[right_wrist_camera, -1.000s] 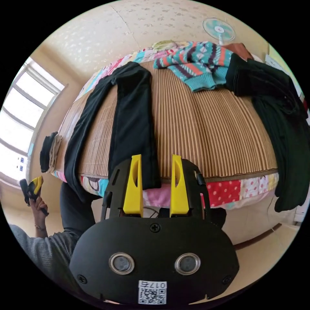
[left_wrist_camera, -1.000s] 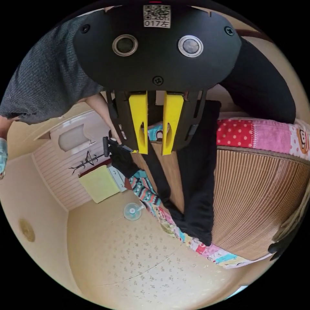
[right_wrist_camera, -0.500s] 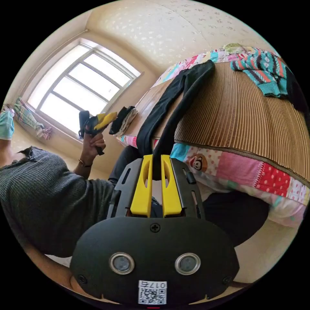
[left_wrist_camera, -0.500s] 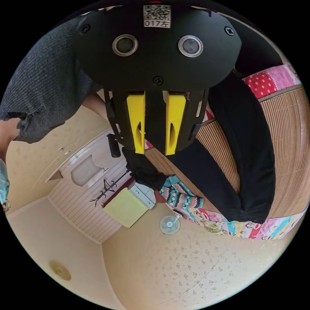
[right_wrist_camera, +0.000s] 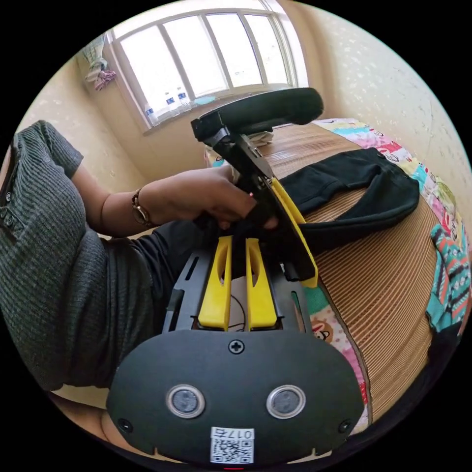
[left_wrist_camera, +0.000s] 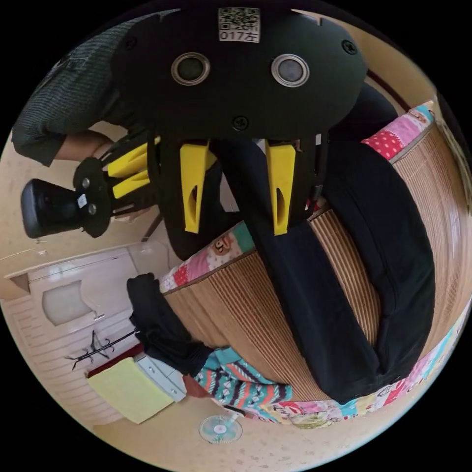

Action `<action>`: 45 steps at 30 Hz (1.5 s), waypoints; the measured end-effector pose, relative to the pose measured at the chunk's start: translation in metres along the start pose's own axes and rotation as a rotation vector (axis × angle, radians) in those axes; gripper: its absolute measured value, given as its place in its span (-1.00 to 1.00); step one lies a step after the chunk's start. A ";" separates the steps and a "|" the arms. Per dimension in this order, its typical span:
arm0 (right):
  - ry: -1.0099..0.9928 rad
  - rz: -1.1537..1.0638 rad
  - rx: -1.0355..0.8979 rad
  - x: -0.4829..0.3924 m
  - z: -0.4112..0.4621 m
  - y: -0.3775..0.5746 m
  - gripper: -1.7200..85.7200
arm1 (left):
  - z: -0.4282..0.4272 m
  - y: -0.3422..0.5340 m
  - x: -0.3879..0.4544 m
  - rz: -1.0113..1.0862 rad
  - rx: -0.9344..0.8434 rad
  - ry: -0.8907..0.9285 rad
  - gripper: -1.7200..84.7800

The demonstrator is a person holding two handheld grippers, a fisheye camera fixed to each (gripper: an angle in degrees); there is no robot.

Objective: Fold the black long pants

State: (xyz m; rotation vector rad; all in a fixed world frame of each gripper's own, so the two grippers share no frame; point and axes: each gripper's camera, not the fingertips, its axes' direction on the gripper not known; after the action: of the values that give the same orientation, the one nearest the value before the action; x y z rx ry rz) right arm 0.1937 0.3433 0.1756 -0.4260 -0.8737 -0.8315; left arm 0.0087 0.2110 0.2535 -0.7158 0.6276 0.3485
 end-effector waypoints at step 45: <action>0.667 0.620 0.036 0.564 0.221 -0.394 -0.91 | -0.046 0.291 -0.151 -0.125 0.686 0.392 -0.89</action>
State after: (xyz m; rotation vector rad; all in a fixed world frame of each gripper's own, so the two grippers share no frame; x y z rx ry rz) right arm -0.0192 -0.0208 0.7628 -0.3266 -0.1108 -0.3332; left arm -0.2706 0.3722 0.1781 -0.1544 1.0003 -0.1365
